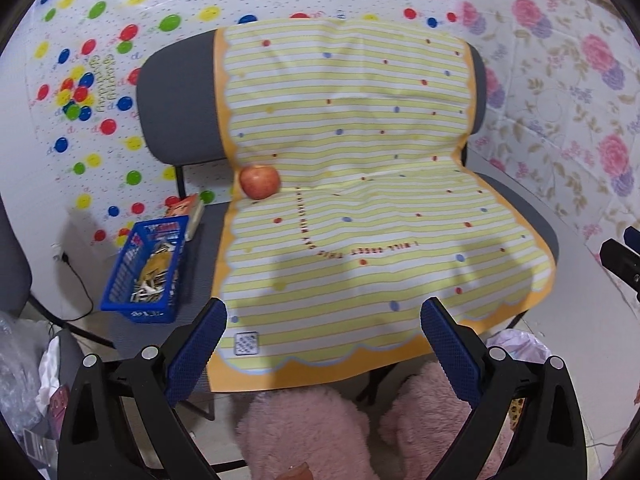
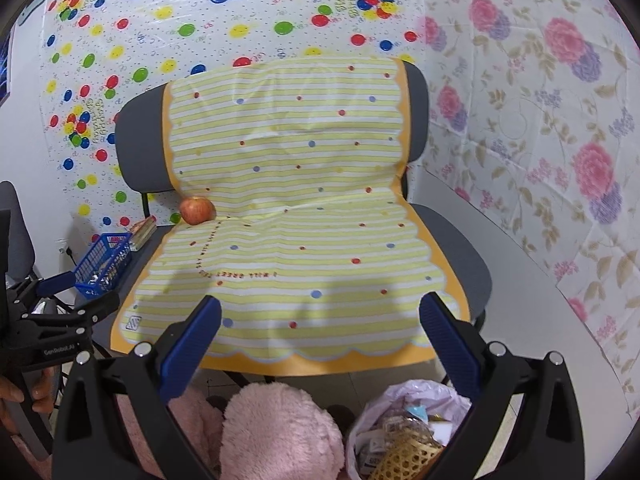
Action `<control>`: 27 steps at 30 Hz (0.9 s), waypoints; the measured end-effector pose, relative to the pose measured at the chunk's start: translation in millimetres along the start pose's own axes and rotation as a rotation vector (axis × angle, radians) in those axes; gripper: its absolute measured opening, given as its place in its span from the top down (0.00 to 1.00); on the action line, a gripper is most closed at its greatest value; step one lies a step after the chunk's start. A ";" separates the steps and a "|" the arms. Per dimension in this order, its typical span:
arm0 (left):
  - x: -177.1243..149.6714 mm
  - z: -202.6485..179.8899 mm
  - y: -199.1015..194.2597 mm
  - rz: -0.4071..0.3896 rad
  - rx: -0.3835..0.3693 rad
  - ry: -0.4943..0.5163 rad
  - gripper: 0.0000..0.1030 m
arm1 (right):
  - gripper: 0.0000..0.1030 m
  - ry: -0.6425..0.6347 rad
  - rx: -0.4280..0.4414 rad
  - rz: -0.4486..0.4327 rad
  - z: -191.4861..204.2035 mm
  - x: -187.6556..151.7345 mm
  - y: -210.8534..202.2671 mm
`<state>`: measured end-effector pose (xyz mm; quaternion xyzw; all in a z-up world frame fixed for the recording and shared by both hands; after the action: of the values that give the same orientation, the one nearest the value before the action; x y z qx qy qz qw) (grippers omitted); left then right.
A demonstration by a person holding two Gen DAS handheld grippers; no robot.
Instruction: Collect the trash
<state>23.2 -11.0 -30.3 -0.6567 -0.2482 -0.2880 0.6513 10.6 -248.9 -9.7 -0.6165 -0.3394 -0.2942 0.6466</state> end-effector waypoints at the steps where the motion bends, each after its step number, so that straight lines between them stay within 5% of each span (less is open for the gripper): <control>1: 0.3 3.1 -0.1 0.001 0.004 -0.004 0.06 | 0.06 -0.005 0.007 0.000 3.9 1.3 1.6; 27: 5.8 14.9 5.3 0.001 0.008 -0.032 0.06 | 0.06 -0.035 0.028 0.031 20.7 2.3 18.4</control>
<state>31.9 3.5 -29.9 -0.6589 -0.2592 -0.2762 0.6499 25.1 -227.0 -18.7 -0.6176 -0.3452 -0.2686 0.6537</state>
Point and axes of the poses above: each gripper's, at about its wrist camera, not at the fingertips, and y roughly the way its jaws point, z to its left, x to its top, the point moved 7 cm from there along y, roughly the way its jaws point, and after that the axes turned 2 degrees about -x, right-handed, at the moved point
